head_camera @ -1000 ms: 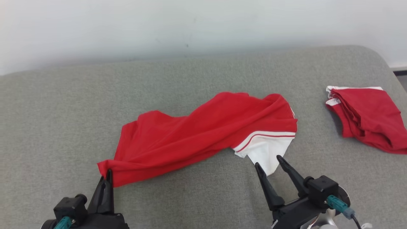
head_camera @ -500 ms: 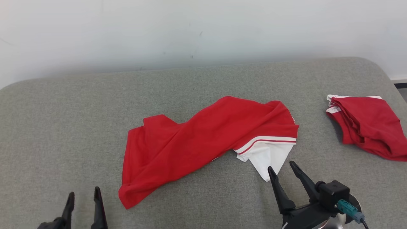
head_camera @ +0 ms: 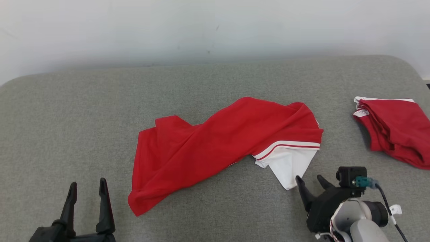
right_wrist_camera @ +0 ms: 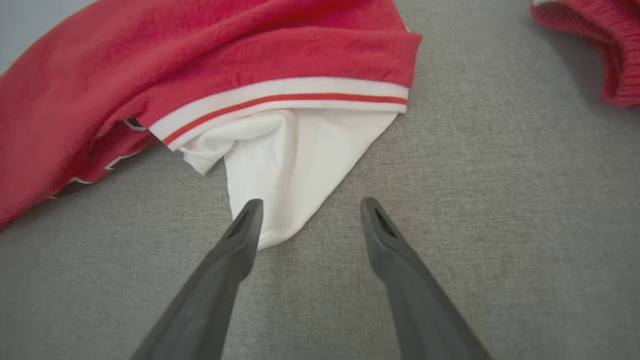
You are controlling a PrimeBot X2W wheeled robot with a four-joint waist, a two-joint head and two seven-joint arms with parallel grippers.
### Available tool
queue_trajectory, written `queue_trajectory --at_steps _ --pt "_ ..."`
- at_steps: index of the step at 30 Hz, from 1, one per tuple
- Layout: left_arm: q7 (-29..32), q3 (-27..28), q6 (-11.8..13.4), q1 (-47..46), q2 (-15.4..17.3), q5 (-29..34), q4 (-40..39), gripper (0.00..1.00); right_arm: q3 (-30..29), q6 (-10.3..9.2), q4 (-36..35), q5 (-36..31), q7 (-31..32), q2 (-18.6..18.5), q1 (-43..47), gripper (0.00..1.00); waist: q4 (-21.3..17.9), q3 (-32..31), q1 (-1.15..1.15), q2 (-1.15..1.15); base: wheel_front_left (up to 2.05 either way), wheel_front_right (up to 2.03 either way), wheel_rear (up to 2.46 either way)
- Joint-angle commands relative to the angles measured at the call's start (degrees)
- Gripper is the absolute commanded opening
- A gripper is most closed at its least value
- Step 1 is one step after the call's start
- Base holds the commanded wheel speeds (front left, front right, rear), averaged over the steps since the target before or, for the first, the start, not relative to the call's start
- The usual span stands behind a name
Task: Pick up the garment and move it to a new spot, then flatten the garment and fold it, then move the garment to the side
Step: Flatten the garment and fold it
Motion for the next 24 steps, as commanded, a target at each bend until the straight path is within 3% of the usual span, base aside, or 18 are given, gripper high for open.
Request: queue_trajectory --at_steps 1,11,20,21,22,23,24 --pt "-0.03 -0.26 -0.35 -0.68 0.00 0.24 -0.20 1.00 -1.45 -0.16 0.99 -0.93 0.77 0.55 -1.74 1.00 0.95 0.84 0.00 0.00 0.00 0.00 0.00" --pt "-0.03 -0.17 -0.96 -1.59 -0.13 0.57 0.26 1.00 -5.30 -0.17 8.66 -8.81 7.03 1.86 -7.29 1.00 2.77 1.94 0.00 0.00 0.00 0.00 0.00" --pt "-0.02 -0.66 -2.03 -3.30 -0.13 1.42 0.94 1.00 -0.17 0.06 14.87 -5.64 8.89 2.41 -8.07 1.00 3.79 2.11 0.00 0.00 0.00 0.00 0.00" --pt "-0.03 -0.70 -2.12 -3.40 -0.14 1.52 1.03 1.00 0.95 0.16 15.45 -5.19 8.93 2.56 -8.17 0.93 3.81 2.12 0.00 0.00 0.00 0.00 0.00" --pt "-0.03 -0.74 -2.21 -3.46 -0.14 1.54 1.13 1.00 1.62 0.17 16.10 -4.98 8.68 2.62 -8.41 0.34 3.78 2.15 0.00 0.00 0.00 0.00 0.00" --pt "-0.03 -0.76 -2.29 -3.55 -0.13 1.49 1.21 1.00 2.39 0.17 16.67 -4.83 8.56 2.66 -8.71 0.00 3.71 2.19 0.00 0.00 0.00 0.00 0.00" --pt "-0.03 -0.80 -2.33 -3.63 -0.14 1.48 1.31 1.00 2.95 0.17 17.20 -4.78 8.51 2.67 -8.97 0.00 3.61 2.23 0.00 0.00 0.00 0.00 0.00"
